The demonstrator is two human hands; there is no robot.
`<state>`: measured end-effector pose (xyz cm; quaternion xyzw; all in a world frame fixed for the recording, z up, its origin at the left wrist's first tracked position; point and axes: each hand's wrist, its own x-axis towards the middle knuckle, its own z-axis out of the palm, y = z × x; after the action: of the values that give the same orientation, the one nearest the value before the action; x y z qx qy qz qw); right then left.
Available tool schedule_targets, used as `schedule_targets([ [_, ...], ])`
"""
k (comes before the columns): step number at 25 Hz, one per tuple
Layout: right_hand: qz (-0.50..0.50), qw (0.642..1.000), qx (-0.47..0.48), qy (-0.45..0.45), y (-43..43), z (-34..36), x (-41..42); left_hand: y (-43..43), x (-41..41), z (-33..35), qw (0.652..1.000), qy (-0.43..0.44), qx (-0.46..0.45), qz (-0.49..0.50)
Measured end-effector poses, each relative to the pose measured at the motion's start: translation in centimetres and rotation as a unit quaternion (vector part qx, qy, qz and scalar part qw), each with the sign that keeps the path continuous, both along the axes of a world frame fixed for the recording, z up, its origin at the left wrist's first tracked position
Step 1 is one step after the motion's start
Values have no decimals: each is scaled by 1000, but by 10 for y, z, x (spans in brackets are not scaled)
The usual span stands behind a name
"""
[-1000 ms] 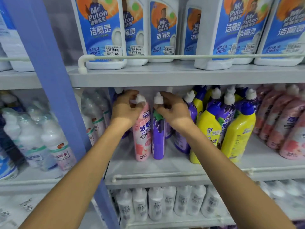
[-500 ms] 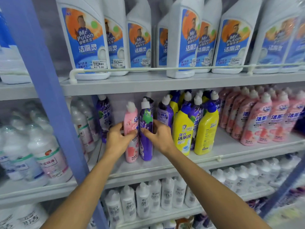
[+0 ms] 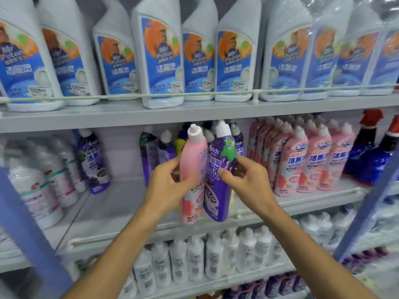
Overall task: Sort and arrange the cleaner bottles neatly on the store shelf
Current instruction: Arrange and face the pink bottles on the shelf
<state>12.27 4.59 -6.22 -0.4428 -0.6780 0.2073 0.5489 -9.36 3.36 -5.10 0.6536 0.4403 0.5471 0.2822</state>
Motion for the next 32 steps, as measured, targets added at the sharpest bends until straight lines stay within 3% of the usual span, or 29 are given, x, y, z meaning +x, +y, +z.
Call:
schedule_targets([
  [8, -4, 1000, 1, 1, 60, -27, 116, 32, 131, -11, 998, -61, -17, -13],
  [20, -11, 999, -39, -17, 113, -57, 111, 48, 125, -20, 991, -107, -84, -9],
  [24, 52, 996, -53, 53, 95, -41, 133, 50, 137, -15, 986, -134, -80, -56],
  [27, 166, 983, -68, 34, 77, -25, 151, 56, 155, -10, 982, -134, -74, -108],
  [32, 166, 982, -78, 45, 65, -13, 200, 66, 200, -5, 976, -126, -69, -162],
])
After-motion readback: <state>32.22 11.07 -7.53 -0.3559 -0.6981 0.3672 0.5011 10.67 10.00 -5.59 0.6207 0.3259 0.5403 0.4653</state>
